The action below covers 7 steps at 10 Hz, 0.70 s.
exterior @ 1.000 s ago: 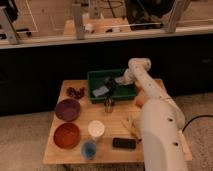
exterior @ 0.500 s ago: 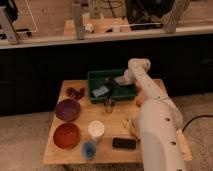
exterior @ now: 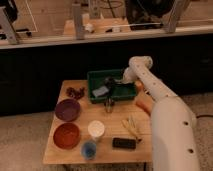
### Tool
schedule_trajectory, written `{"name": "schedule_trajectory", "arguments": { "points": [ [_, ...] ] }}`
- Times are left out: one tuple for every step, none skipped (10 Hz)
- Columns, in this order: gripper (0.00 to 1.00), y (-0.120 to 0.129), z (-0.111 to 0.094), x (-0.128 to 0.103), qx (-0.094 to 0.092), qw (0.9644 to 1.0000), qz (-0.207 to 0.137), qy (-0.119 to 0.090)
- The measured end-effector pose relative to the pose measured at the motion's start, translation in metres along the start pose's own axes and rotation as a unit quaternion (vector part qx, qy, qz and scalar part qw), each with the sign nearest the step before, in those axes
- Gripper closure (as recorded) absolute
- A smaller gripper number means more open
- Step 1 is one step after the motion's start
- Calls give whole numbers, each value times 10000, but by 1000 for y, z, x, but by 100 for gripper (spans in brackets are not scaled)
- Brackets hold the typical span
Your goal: Wipe table surface with towel
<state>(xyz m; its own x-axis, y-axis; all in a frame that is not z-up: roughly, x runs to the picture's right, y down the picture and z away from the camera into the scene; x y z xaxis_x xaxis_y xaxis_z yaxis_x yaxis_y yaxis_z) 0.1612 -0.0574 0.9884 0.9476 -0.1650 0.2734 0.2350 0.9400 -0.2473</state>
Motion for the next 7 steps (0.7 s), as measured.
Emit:
{"name": "schedule_trajectory", "arguments": {
  "points": [
    [100,1,-20,0,19,10000,-30,0],
    [100,2,-42,0,39,10000,-59,2],
    [100,5,-71,3,41,9999,-93,21],
    [100,11,-98,8,28,9999,-138,86],
    [100,16,-117,11,21,9998,-153,120],
    [100,26,-142,13,9,9997,-179,151],
    [100,39,-171,13,-13,9997,-204,161]
  ]
}}
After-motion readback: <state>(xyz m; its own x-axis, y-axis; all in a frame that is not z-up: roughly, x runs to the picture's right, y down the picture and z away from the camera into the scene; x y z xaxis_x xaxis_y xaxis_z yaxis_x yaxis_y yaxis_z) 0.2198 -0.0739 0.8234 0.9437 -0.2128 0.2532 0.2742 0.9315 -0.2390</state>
